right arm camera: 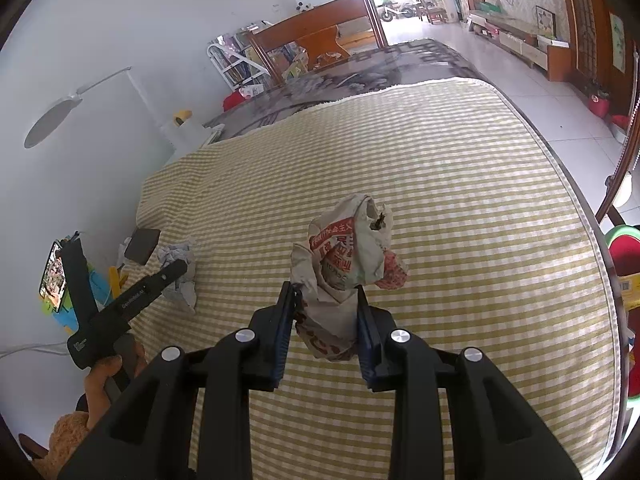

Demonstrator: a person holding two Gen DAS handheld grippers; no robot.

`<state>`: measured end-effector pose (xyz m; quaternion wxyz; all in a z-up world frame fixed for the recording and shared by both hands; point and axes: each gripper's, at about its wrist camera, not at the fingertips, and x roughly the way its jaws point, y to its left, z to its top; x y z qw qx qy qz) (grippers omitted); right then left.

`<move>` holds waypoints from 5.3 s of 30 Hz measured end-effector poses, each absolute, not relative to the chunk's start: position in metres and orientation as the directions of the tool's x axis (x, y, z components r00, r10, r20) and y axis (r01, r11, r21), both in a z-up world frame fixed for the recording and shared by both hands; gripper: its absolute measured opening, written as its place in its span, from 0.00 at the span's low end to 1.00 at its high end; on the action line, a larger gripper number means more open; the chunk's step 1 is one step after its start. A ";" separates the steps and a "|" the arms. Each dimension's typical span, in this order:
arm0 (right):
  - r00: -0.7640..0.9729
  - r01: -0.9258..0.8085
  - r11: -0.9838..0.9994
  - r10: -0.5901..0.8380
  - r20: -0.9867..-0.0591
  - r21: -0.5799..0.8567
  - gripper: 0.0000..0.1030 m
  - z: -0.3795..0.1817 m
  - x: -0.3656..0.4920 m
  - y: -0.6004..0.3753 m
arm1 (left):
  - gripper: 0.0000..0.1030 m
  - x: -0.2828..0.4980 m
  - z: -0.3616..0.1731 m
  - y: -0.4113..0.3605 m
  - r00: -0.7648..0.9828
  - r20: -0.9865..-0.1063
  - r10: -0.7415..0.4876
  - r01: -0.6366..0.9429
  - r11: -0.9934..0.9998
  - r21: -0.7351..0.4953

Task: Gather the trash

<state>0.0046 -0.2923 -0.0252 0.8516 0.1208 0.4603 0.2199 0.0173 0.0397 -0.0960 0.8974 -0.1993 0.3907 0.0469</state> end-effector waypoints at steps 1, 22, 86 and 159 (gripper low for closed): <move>0.478 -0.263 0.875 0.484 -0.733 0.406 0.27 -0.026 0.004 -0.292 | 0.69 0.020 -0.098 0.038 0.686 -0.724 -0.072 -0.231 0.922 -0.310; 0.549 -0.311 0.887 0.460 -0.698 0.340 0.27 0.006 -0.008 -0.291 | 0.48 -0.002 -0.065 0.016 0.698 -0.714 -0.051 -0.164 0.960 -0.229; 0.702 0.227 0.886 0.140 -0.698 0.405 0.29 -0.035 -0.062 -0.601 | 0.48 0.055 -0.017 -0.374 0.483 -0.705 -0.519 0.548 0.808 -0.218; 0.937 -0.019 1.000 0.016 -0.349 -0.005 0.94 0.034 -0.050 -0.317 | 0.95 -0.035 -0.011 -0.018 0.864 -0.503 -0.017 -0.073 0.985 -0.157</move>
